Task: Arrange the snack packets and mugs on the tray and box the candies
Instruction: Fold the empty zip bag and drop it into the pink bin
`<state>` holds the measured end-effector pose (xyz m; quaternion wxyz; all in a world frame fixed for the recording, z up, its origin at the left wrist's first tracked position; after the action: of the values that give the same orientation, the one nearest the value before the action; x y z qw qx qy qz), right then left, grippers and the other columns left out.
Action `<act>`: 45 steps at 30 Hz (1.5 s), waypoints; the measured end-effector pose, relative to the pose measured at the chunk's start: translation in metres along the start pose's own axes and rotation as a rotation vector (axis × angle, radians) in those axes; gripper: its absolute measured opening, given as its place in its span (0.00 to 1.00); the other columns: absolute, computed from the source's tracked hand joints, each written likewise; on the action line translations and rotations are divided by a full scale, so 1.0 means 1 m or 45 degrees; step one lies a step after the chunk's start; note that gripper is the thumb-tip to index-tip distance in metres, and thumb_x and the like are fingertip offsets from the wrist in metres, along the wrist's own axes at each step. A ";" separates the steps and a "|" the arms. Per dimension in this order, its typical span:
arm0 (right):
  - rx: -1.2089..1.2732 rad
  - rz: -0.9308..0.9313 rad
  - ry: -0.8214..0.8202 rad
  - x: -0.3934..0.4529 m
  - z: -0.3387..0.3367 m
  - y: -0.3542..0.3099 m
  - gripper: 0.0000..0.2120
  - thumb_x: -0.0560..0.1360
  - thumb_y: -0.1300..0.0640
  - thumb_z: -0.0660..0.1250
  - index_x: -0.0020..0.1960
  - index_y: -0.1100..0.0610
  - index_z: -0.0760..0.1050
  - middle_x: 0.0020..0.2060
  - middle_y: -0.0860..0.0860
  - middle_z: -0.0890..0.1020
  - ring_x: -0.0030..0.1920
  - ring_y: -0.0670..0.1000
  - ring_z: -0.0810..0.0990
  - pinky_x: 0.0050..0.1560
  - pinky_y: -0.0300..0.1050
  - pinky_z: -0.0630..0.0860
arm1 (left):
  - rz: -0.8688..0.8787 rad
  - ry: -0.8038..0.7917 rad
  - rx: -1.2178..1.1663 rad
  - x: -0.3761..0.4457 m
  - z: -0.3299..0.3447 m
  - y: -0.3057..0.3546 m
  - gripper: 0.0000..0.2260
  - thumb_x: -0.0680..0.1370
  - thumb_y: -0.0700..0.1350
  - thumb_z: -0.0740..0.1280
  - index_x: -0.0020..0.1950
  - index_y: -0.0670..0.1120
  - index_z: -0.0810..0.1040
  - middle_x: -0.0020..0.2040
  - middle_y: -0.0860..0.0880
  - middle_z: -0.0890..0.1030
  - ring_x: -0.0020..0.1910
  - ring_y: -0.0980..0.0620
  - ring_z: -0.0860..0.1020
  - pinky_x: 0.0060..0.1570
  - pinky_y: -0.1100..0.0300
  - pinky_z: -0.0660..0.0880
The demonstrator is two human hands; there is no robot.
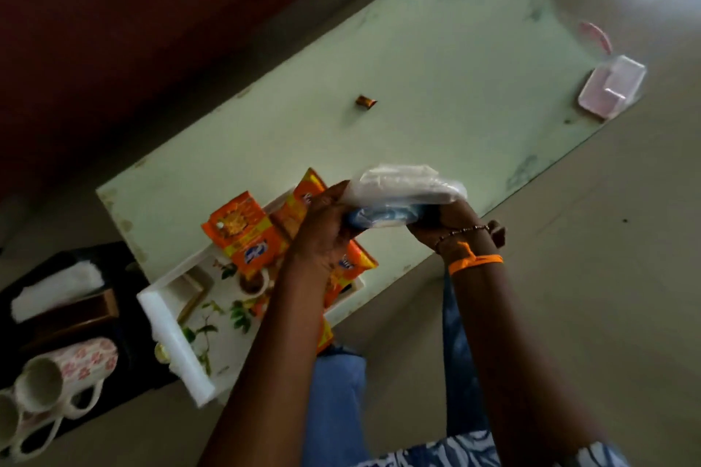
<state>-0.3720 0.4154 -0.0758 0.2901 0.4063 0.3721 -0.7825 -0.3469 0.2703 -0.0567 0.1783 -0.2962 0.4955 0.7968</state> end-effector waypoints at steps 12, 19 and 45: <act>-0.385 0.005 -0.168 0.084 -0.134 -0.312 0.11 0.76 0.59 0.57 0.37 0.55 0.74 0.35 0.52 0.76 0.36 0.51 0.76 0.36 0.41 0.74 | 0.421 0.020 0.988 0.182 0.281 0.004 0.16 0.66 0.23 0.57 0.28 0.41 0.78 0.56 0.48 0.76 0.56 0.53 0.75 0.52 0.76 0.66; -0.554 -0.540 0.206 0.112 -0.203 -0.428 0.19 0.71 0.77 0.54 0.37 0.56 0.73 0.34 0.59 0.73 0.30 0.52 0.73 0.32 0.40 0.69 | 0.204 -0.036 0.870 0.275 0.403 -0.007 0.19 0.69 0.28 0.59 0.44 0.51 0.79 0.57 0.43 0.77 0.51 0.52 0.78 0.47 0.66 0.75; -1.663 -0.367 0.347 0.363 -0.314 -0.508 0.19 0.75 0.69 0.57 0.62 0.59 0.75 0.63 0.60 0.77 0.50 0.50 0.72 0.52 0.41 0.69 | 0.153 -0.082 0.717 0.449 0.483 -0.050 0.12 0.76 0.33 0.59 0.47 0.49 0.77 0.46 0.50 0.79 0.43 0.55 0.79 0.45 0.68 0.77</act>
<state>-0.8063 0.8985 -0.3325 0.3191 0.1892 0.8517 -0.3700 -0.8023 0.7208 -0.2213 0.2216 -0.1798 0.7080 0.6459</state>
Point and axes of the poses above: each hand's wrist, its own x-axis towards the middle knuckle, its own z-axis out of the palm, y = z × x, the point moved 2 cm from there along x, towards the middle knuckle
